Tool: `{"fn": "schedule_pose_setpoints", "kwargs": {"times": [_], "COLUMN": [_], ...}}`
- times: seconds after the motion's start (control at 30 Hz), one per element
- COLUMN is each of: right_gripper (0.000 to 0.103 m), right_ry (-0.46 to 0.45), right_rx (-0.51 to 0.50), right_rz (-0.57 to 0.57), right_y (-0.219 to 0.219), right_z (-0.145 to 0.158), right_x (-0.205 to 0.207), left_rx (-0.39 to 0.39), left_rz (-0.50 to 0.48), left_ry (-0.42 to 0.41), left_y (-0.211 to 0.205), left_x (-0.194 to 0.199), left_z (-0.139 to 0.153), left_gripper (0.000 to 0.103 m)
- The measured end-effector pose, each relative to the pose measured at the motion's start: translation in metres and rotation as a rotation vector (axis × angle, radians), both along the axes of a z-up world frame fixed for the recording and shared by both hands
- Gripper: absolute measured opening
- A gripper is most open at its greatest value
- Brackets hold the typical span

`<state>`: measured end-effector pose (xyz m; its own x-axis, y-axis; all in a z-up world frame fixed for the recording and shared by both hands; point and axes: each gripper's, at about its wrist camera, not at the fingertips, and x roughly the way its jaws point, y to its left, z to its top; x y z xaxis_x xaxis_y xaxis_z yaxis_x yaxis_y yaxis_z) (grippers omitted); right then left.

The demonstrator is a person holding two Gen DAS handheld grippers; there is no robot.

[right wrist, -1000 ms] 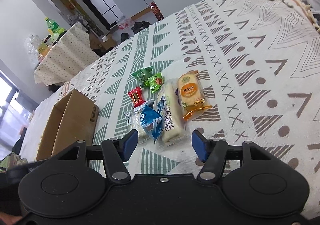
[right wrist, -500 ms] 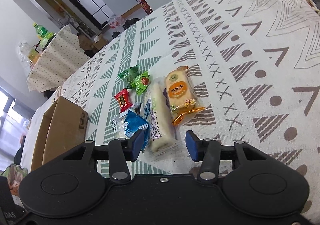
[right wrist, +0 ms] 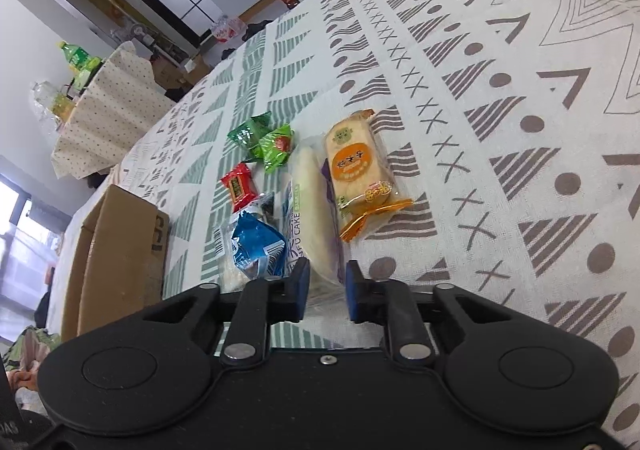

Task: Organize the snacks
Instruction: 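Grasp the blue-green packet with the left tool while the right grasps the Runfu cake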

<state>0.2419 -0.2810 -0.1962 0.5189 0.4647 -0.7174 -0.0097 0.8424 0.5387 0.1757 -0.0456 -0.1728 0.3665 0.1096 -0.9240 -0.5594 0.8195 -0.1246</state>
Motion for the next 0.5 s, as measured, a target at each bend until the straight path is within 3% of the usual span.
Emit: {"fn": "schedule_pose_setpoints", "kwargs": {"times": [0.33, 0.4, 0.5], "right_gripper": [0.009, 0.015, 0.033], "right_ry": [0.022, 0.038, 0.028], "right_rx": [0.008, -0.006, -0.048], "right_rz": [-0.031, -0.053, -0.08], "right_y": [-0.013, -0.016, -0.017], "right_z": [0.012, 0.014, 0.016], "right_x": [-0.03, -0.038, -0.043], "left_rx": [-0.003, 0.0, -0.006], "left_rz": [-0.008, -0.013, -0.012], "left_ry": [-0.023, -0.018, -0.007], "left_y": [0.0, 0.001, 0.002], "left_x": [-0.001, 0.0, 0.003], "left_z": [0.004, 0.002, -0.002], "left_gripper": [0.031, 0.031, 0.032]}}
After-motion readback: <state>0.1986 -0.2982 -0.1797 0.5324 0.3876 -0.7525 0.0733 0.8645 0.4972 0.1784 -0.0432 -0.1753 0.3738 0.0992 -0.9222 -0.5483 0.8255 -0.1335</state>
